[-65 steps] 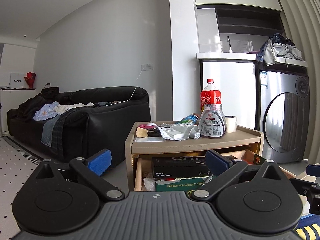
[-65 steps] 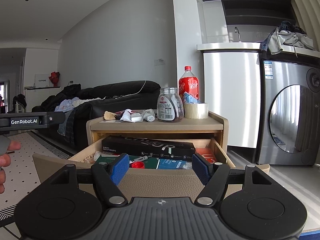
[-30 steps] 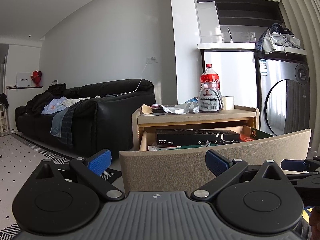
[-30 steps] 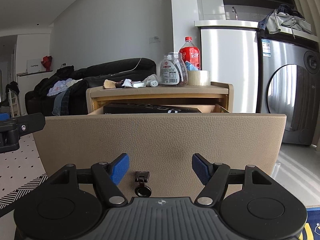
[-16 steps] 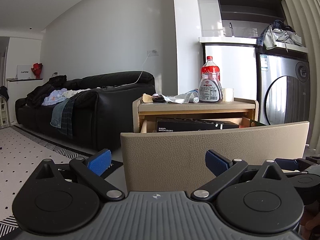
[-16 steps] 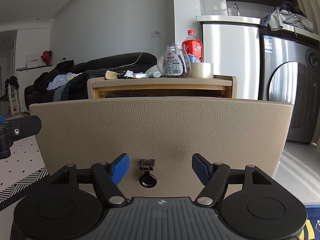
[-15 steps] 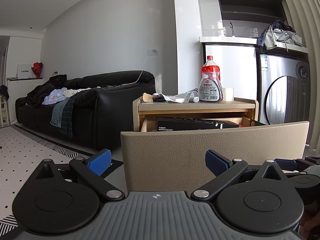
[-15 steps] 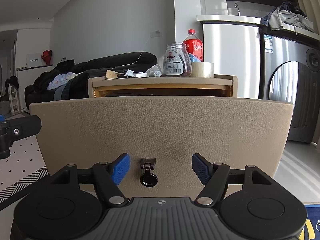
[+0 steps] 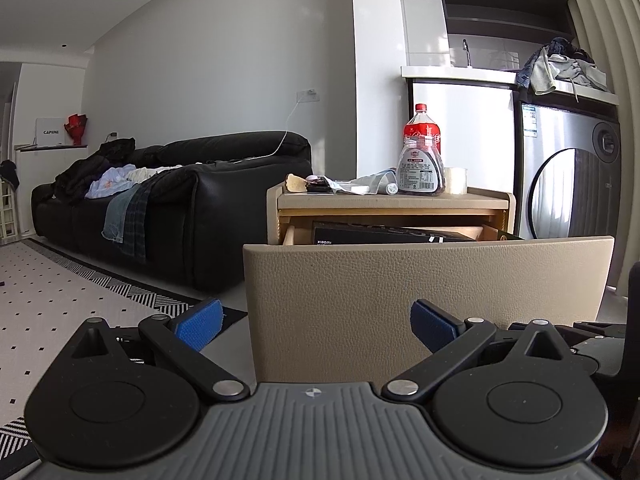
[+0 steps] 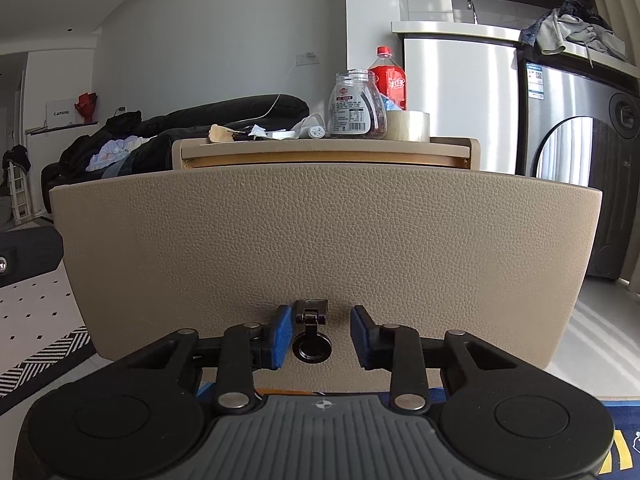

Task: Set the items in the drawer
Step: 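Move the right gripper to the drawer front and close on its knob, then push the drawer shut into the nightstand with the right gripper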

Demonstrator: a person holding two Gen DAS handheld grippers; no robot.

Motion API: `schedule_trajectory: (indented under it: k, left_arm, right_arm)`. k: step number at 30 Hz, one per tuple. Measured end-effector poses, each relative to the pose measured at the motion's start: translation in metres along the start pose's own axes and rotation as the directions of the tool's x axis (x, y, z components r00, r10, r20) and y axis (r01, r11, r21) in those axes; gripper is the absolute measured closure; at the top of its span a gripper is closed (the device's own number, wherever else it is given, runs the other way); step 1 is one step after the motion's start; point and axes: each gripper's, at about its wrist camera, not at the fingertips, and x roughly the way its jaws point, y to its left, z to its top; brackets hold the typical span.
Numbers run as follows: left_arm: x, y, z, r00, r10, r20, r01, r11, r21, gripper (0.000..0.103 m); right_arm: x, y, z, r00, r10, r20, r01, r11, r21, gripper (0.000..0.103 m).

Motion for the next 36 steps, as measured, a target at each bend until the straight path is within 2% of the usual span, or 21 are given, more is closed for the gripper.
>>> schedule_trajectory:
  k: [7,36]
  left_arm:
    - [-0.002,0.002,-0.002,1.0,-0.01,-0.019,0.01,1.0,-0.018,0.0]
    - [-0.005,0.002,0.014,1.0,-0.004,-0.015,0.003,0.998,-0.055,0.0]
  right_arm:
    - [0.001,0.003,-0.002,1.0,-0.008,0.013,0.008,1.0,0.005,0.085]
    - [0.018,0.005,0.002,0.999,-0.02,0.037,0.02,1.0,0.012,0.085]
